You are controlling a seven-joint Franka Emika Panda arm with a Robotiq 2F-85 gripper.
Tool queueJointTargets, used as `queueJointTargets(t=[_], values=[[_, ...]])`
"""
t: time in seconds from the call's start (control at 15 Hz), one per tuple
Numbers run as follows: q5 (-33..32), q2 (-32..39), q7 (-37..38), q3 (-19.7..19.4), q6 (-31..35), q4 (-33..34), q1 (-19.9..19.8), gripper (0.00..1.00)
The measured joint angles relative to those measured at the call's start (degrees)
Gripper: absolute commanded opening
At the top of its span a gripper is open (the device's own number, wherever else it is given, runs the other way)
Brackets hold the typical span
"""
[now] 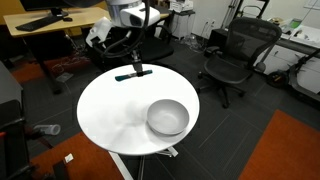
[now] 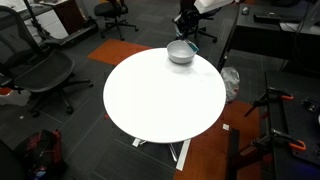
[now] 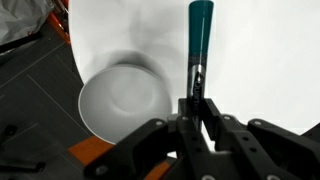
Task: Pick up the marker from the bowl and put it on the table
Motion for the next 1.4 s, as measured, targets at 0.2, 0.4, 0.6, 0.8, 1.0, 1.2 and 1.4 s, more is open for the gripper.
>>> queueJointTargets(t=[0.2, 0.4, 0.6, 0.8, 1.0, 1.2, 1.4], values=[[-1.8, -2.2, -0.1, 2.2, 1.7, -4.5, 1.4, 0.05], [-3.1, -2.7, -0.2, 3.9, 3.8, -8.1, 2.3, 0.05], [-3.4, -2.3, -1.4, 4.3, 5.9, -10.9, 2.5, 0.05], [-3.4, -0.8, -3.1, 4.1, 8.4, -12.3, 2.1, 0.05], [-3.3, 2.0, -4.6, 3.7, 11.4, -12.5, 1.5, 0.05], [-3.0, 5.1, -5.9, 3.5, 14.7, -12.4, 0.9, 0.05], [-2.7, 7.8, -6.8, 3.4, 17.3, -12.0, 0.4, 0.05]])
